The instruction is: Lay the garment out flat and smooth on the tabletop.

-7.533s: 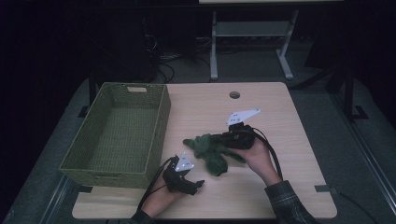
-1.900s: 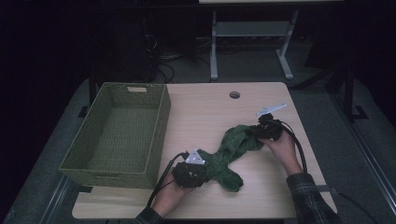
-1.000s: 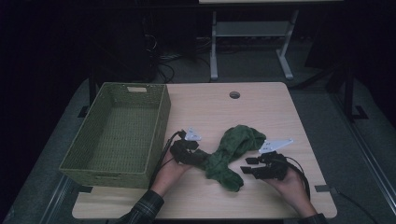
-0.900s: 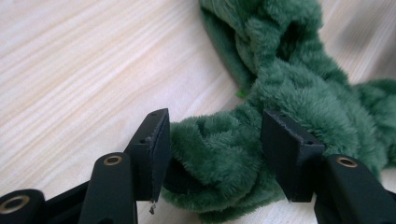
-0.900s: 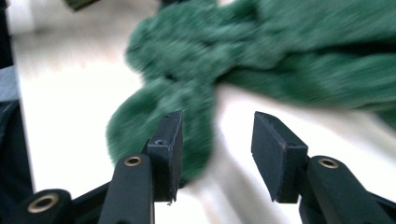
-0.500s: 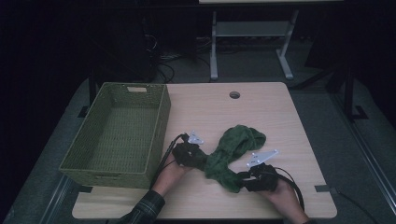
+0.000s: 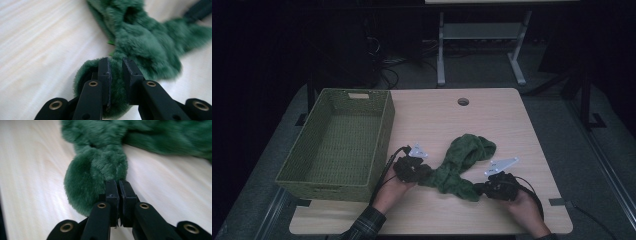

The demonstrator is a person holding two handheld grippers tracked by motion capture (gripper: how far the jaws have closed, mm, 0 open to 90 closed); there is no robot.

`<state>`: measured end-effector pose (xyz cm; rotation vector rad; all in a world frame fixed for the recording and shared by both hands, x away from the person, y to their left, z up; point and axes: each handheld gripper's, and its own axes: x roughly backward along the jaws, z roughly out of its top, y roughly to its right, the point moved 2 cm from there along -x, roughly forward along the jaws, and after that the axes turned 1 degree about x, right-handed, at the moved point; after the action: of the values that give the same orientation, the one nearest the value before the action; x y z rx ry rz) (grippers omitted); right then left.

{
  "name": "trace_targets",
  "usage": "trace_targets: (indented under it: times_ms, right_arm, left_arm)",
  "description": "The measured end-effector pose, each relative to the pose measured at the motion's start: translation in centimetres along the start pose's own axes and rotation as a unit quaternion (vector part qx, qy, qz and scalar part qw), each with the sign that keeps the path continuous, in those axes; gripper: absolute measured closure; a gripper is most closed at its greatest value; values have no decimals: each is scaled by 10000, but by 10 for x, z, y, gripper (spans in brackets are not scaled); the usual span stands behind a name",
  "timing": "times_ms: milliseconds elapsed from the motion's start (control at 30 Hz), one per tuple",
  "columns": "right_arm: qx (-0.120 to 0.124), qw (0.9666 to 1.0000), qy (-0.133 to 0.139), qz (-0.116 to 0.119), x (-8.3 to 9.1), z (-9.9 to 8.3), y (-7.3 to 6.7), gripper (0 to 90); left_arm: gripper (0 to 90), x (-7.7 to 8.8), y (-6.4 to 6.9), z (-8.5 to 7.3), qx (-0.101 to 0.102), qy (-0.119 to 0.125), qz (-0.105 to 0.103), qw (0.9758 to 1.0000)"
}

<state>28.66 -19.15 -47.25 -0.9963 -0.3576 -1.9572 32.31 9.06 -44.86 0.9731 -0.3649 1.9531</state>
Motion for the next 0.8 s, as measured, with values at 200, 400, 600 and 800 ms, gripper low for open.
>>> trace_targets:
  times_ms: [200,400,600,800]
  right_arm:
    - [-59,9994,-93,-327,13,-5,25,875]
    - [-145,9995,-194,-226,21,-13,31,871]
    - [-215,9996,-8,-172,23,-14,30,717]
    - [-352,9981,401,-292,33,0,39,652]
  left_arm:
    - [776,5,22,-11,29,39,-397,9992]
    - [757,-4,39,-22,22,-130,-663,9977]
    - [617,3,33,-18,36,58,-596,9982]
    - [509,15,21,-4,109,352,-397,9985]
